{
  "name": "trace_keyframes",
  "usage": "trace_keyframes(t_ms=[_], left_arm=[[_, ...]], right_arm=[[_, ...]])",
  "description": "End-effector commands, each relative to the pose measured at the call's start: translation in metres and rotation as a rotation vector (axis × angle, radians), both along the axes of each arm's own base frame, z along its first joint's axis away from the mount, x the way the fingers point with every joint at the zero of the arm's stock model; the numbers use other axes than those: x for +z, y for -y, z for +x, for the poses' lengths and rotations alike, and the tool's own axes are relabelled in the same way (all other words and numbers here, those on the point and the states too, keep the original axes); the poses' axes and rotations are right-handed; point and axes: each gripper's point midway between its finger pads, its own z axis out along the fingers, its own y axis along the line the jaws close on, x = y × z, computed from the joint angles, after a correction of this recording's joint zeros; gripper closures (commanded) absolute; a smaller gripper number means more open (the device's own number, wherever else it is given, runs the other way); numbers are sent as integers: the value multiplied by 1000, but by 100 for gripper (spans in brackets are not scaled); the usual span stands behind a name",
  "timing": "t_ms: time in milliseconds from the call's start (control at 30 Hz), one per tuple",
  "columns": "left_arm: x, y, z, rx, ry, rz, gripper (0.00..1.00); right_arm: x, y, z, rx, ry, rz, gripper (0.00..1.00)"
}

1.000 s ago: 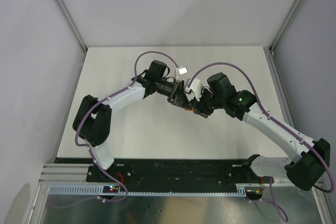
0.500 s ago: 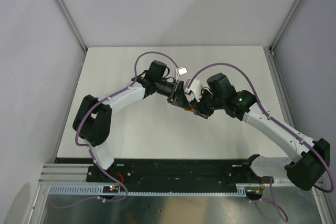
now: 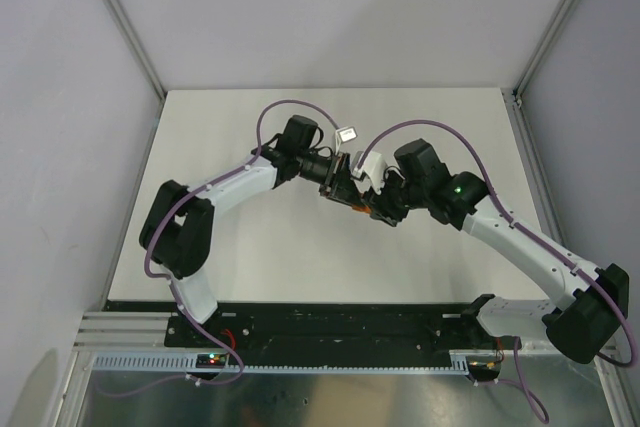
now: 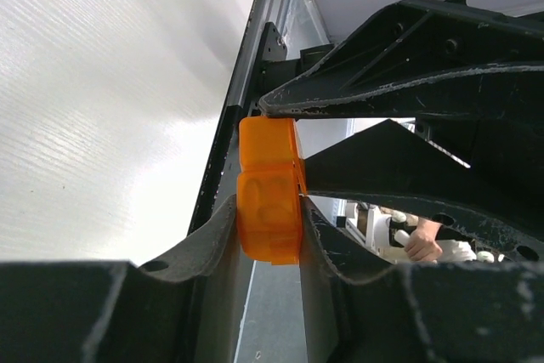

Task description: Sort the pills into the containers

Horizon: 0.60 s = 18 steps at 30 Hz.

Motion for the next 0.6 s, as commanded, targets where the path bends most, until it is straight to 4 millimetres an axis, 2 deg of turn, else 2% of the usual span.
trace_keyframes(t_ms=[0, 100, 300, 433, 567], left_arm=[[20, 6, -11, -45, -16, -87, 100], [29, 7, -7, -24, -19, -127, 100], [30, 6, -5, -1, -2, -130, 100], [32, 5, -1, 30, 13, -123, 100], [36, 3, 1, 53, 37, -119, 100]], right_arm=[[19, -6, 11, -13, 64, 54, 48], [19, -6, 9, -10, 60, 61, 30], [21, -8, 6, 6, 43, 81, 13], [25, -8, 0, 27, 14, 120, 9], [40, -5, -3, 42, -38, 203, 9]])
